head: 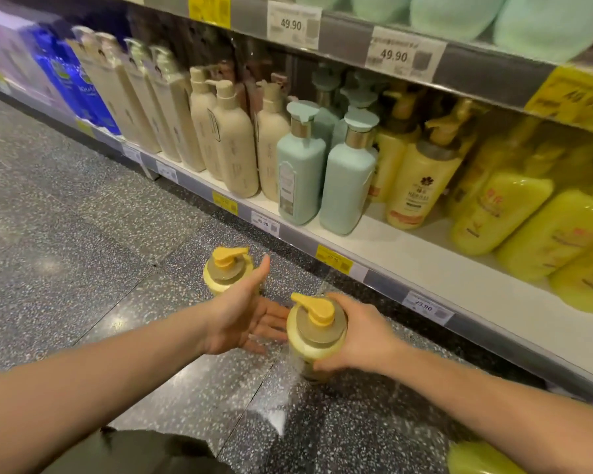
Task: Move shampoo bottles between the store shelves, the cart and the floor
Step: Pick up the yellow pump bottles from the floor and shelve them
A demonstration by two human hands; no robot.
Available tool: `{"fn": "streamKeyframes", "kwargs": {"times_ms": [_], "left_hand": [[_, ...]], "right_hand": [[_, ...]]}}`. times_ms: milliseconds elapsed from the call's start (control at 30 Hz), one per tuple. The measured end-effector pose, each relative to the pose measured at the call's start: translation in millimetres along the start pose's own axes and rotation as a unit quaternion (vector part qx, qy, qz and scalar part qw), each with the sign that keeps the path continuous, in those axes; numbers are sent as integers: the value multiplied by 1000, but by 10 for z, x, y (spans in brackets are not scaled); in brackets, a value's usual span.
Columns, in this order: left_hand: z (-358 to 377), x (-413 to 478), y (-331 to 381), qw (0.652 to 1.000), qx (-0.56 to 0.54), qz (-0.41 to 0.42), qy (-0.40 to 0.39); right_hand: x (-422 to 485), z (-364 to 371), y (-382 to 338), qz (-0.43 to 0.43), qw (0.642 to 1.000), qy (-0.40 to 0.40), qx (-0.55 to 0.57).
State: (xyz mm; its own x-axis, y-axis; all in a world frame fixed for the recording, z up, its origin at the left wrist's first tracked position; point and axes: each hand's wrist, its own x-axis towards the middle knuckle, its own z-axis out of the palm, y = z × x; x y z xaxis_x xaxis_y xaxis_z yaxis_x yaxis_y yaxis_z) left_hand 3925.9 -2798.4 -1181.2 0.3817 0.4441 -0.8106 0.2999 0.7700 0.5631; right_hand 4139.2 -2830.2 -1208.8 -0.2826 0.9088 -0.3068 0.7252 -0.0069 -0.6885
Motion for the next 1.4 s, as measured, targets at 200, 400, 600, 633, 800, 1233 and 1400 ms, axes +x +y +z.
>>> {"fn": "streamKeyframes", "kwargs": {"times_ms": [200, 400, 600, 633, 800, 1233, 1400], "left_hand": [[398, -440, 791, 996, 19, 83, -9], [1119, -1026, 1602, 973, 72, 217, -10], [1957, -1629, 2198, 920, 168, 350, -49], [2077, -1702, 2275, 910, 181, 367, -65], [2685, -1962, 2641, 854, 237, 443, -134], [3830, -1686, 3207, 797, 276, 505, -184], [3948, -1350, 3266, 816, 258, 469, -217]], "right_hand": [[-299, -978, -236, -43, 995, 78, 35], [-887, -2002, -455, -59, 975, 190, 101], [-1677, -2962, -627, -108, 946, 262, 159], [-1812, -3097, -626, -119, 940, 274, 165], [-2461, -3692, -648, -156, 913, 330, 185], [-3036, -4505, -372, -125, 865, 467, 132], [-2817, -4536, -100, -68, 851, 497, 152]]}}
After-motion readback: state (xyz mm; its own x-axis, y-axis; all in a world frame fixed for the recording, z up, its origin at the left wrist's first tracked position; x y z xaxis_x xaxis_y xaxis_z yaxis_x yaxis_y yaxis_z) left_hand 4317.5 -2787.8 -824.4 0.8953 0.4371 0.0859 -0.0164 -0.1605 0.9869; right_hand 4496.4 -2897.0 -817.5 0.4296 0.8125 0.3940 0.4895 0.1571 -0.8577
